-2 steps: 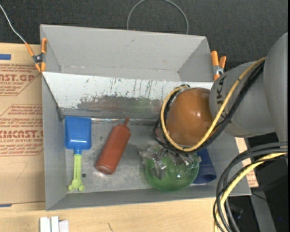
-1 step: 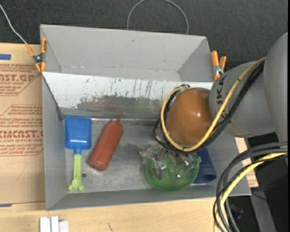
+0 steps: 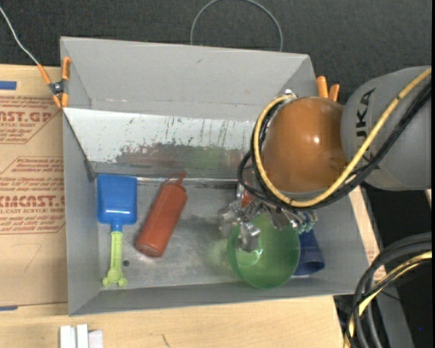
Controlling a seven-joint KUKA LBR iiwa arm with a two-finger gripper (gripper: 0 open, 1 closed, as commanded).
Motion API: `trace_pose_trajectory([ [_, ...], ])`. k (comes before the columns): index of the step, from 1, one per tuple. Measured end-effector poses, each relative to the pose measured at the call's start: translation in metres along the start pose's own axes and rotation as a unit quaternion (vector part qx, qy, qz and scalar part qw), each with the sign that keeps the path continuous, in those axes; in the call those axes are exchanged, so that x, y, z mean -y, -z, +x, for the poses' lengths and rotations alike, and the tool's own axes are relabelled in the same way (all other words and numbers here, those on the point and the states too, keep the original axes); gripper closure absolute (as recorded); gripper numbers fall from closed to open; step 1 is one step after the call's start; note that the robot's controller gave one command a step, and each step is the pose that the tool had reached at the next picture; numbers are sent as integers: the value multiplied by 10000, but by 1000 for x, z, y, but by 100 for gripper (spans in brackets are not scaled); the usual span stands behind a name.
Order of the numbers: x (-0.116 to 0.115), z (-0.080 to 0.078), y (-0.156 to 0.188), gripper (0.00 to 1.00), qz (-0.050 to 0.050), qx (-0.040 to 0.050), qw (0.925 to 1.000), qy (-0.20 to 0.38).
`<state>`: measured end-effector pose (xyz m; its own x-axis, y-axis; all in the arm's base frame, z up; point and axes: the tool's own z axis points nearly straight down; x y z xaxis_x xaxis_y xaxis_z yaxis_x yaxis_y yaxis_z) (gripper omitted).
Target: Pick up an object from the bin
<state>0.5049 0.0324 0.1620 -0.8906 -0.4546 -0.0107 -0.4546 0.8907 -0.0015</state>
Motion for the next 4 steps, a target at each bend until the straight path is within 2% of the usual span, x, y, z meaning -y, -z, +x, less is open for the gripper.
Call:
trace_pose_trajectory([
  [1, 23, 7, 18, 100, 15, 64, 10000, -8],
  [2, 2, 0, 118, 100, -3, 7, 9998, -212],
  [3, -3, -2, 123, 100, 11, 60, 9999, -104],
  [4, -6, -2, 62, 100, -14, 9, 9987, 510],
])
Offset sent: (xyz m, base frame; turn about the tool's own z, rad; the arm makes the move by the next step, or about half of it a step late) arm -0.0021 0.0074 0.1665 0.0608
